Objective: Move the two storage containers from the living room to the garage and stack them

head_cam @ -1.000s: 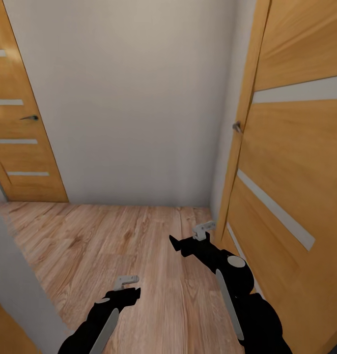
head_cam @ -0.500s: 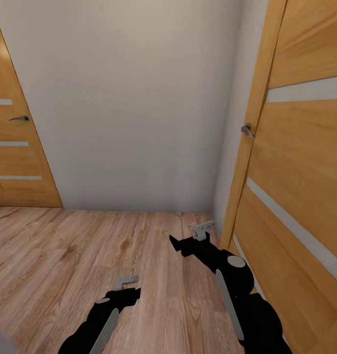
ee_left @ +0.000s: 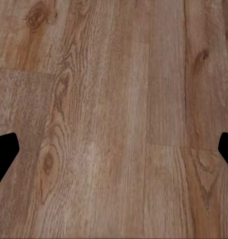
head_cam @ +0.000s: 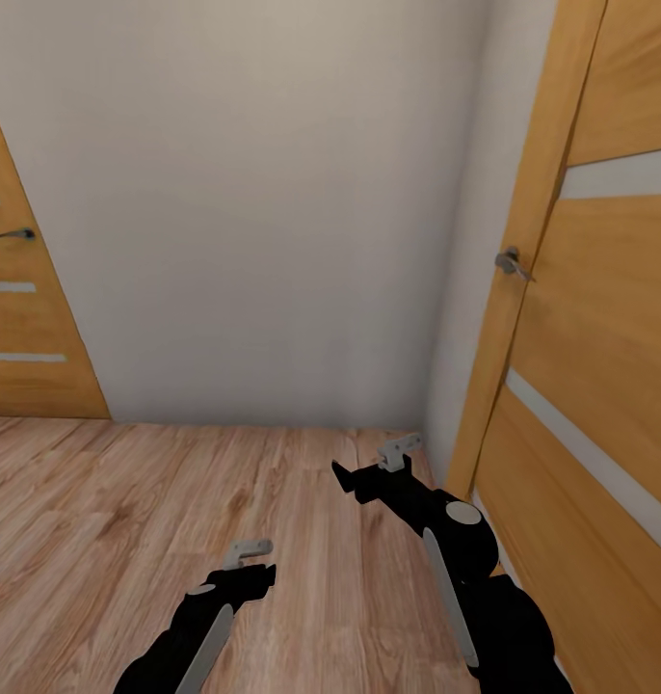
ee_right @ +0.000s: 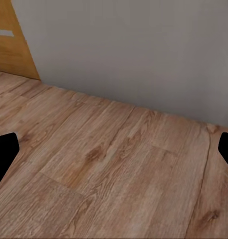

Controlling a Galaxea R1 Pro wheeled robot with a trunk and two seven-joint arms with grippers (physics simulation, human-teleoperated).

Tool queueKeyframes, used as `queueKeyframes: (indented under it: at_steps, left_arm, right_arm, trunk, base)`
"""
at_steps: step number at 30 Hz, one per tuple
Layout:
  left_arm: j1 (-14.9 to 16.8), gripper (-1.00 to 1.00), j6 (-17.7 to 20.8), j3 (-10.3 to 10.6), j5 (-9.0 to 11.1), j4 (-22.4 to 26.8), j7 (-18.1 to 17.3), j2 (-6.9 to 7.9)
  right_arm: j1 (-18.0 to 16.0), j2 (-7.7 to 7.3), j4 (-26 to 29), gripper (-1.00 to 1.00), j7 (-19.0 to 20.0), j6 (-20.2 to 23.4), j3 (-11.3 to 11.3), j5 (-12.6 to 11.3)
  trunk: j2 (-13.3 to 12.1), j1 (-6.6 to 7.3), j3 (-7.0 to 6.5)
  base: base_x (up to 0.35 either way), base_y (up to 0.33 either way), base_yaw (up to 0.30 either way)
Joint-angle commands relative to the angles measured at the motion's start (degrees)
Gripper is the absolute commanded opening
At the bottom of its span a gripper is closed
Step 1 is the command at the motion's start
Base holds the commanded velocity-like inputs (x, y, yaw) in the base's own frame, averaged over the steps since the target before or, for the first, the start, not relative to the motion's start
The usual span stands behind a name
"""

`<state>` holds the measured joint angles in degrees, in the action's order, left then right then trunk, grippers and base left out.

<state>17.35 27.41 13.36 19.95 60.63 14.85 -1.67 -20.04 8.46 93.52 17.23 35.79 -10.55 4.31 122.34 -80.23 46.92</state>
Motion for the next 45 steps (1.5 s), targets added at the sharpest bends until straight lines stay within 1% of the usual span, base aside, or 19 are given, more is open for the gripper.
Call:
queueKeyframes:
  at_steps: [1, 14, 36, 39, 45]
  left_arm:
    - [0.01, 1.00, 0.00, 0.00, 0.00, 0.00, 0.00, 0.00]
    - [0.01, 1.00, -0.04, 0.00, 0.00, 0.02, 0.00, 0.00]
    - [0.00, 1.00, -0.07, 0.01, 0.00, 0.02, 0.00, 0.00]
    - [0.00, 1.00, -0.08, 0.04, 0.00, 0.02, 0.00, 0.00]
    - [0.00, 1.00, -0.05, 0.03, 0.00, 0.02, 0.00, 0.00]
  right_arm:
    - [0.00, 0.00, 0.00, 1.00, 0.00, 0.00, 0.00, 0.00]
    - [0.00, -0.19, 0.03, 1.00, 0.06, -0.03, -0.08, 0.00]
    - [0.00, 0.00, 0.02, 1.00, 0.09, 0.15, -0.11, 0.00]
    - [0.00, 0.05, 0.06, 1.00, 0.04, 0.15, -0.15, 0.00]
    - [0.00, 0.02, 0.05, 1.00, 0.00, 0.15, -0.18, 0.00]
  trunk:
    - [0.00, 0.00, 0.00]
    - [0.00, 0.00, 0.00]
    - [0.00, 0.00, 0.00]
    - [0.00, 0.00, 0.00]
    - [0.00, 0.00, 0.00]
  base:
    - [0.337, 0.000, 0.000]
    - [0.337, 0.000, 0.000]
    - [0.337, 0.000, 0.001]
    - [0.337, 0.000, 0.118]
    - [0.337, 0.000, 0.255]
